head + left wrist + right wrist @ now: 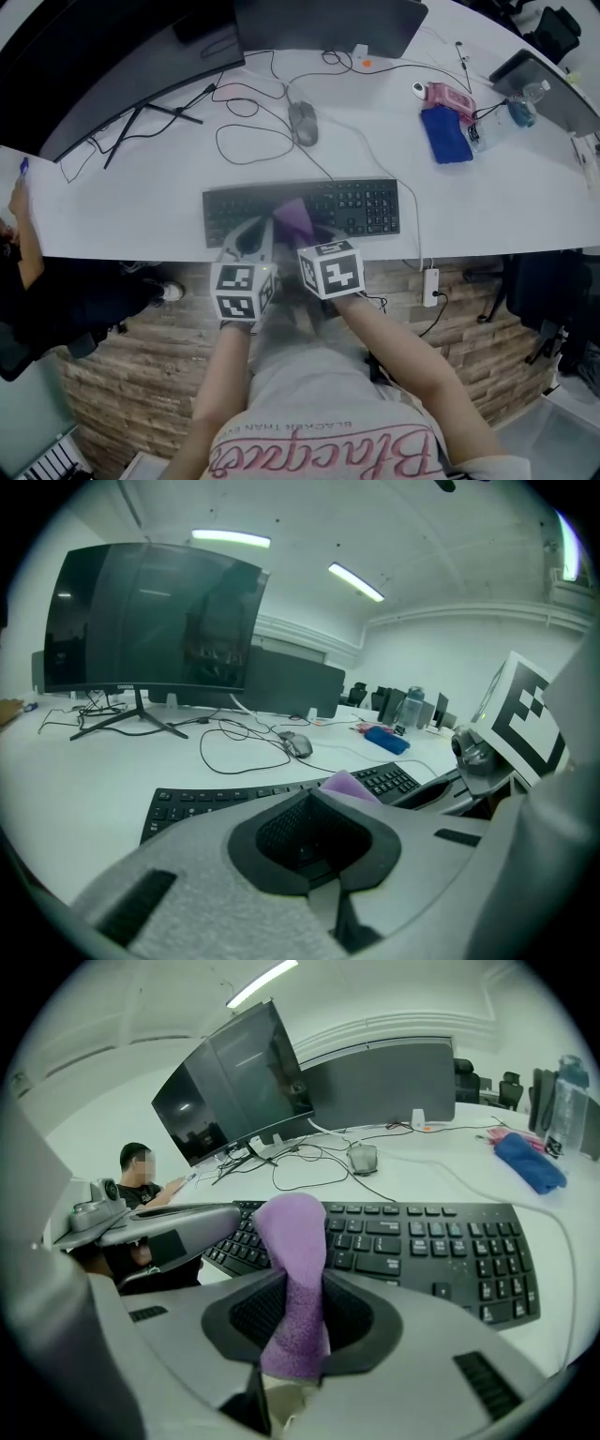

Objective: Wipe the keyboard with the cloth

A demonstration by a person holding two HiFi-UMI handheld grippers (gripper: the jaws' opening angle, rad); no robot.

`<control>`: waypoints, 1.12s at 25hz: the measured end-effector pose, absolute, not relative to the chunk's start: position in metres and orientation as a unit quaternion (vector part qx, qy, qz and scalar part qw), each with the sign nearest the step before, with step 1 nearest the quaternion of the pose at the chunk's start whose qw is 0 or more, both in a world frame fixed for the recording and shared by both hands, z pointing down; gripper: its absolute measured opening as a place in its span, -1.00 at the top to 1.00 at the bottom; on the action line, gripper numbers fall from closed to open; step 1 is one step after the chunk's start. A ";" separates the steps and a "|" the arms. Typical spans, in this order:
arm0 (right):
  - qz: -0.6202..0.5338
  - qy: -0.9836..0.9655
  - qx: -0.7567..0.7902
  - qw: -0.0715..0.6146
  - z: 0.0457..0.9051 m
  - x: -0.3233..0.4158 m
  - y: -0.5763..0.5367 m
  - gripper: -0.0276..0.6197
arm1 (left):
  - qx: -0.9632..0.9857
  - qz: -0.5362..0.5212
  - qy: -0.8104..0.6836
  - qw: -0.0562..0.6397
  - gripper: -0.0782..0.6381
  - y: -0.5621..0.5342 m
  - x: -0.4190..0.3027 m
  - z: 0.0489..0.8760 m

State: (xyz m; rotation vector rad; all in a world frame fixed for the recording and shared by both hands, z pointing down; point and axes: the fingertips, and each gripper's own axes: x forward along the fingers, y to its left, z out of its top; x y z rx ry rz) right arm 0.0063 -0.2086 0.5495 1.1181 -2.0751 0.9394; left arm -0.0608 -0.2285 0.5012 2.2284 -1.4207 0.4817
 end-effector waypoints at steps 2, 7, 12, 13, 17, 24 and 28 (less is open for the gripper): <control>0.352 -0.779 0.425 0.298 0.549 0.015 -0.209 0.62 | 0.811 0.176 -0.510 0.225 0.76 -0.230 -0.051 0.501; 0.349 -0.774 0.434 0.300 0.549 0.038 -0.210 0.62 | 0.819 0.178 -0.499 0.222 0.76 -0.234 -0.027 0.501; 0.353 -0.768 0.445 0.298 0.549 0.064 -0.211 0.62 | 0.826 0.179 -0.487 0.220 0.76 -0.238 -0.003 0.501; 0.352 -0.766 0.447 0.298 0.549 0.069 -0.212 0.62 | 0.827 0.179 -0.485 0.220 0.76 -0.238 0.003 0.501; 0.353 -0.760 0.458 0.297 0.550 0.092 -0.213 0.62 | 0.833 0.182 -0.474 0.220 0.76 -0.239 0.026 0.504; 0.346 -0.752 0.475 0.298 0.550 0.129 -0.215 0.62 | 0.843 0.184 -0.455 0.220 0.76 -0.241 0.063 0.508; 0.343 -0.746 0.486 0.299 0.549 0.152 -0.216 0.62 | 0.848 0.184 -0.446 0.218 0.76 -0.244 0.085 0.508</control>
